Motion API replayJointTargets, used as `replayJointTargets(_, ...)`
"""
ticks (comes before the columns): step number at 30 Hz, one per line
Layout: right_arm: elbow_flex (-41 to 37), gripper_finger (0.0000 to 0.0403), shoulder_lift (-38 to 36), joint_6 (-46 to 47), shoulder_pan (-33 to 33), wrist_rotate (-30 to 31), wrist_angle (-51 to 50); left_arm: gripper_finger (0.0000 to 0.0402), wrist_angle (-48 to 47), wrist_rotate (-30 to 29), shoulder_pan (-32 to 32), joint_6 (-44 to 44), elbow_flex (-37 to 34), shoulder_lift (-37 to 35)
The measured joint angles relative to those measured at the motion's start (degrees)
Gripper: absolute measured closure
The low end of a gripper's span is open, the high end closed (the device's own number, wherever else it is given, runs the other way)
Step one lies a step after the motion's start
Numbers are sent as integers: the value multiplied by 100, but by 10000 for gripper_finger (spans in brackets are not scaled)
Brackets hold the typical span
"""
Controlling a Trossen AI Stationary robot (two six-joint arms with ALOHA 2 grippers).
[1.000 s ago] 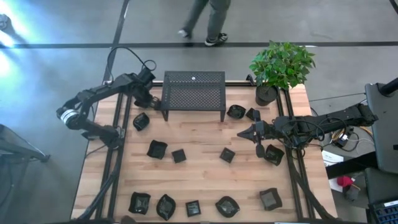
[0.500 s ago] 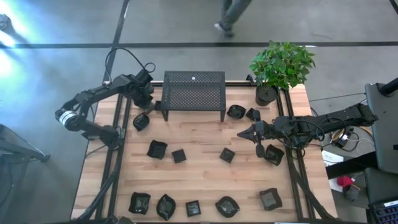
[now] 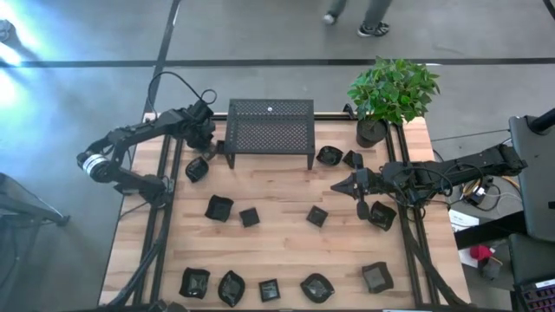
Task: Pick & Place Mini shaped plates
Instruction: Stack the black distorted square plate on top of the other black distorted square plate
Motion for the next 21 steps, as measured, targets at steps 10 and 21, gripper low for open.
replayJointTargets(10, 0, 394, 0, -18, 0, 2, 2, 344, 452, -1, -2, -60, -195, 132)
replayJointTargets(21, -1, 394, 0, -17, 0, 2, 2, 344, 578, -20, -7, -60, -219, 429)
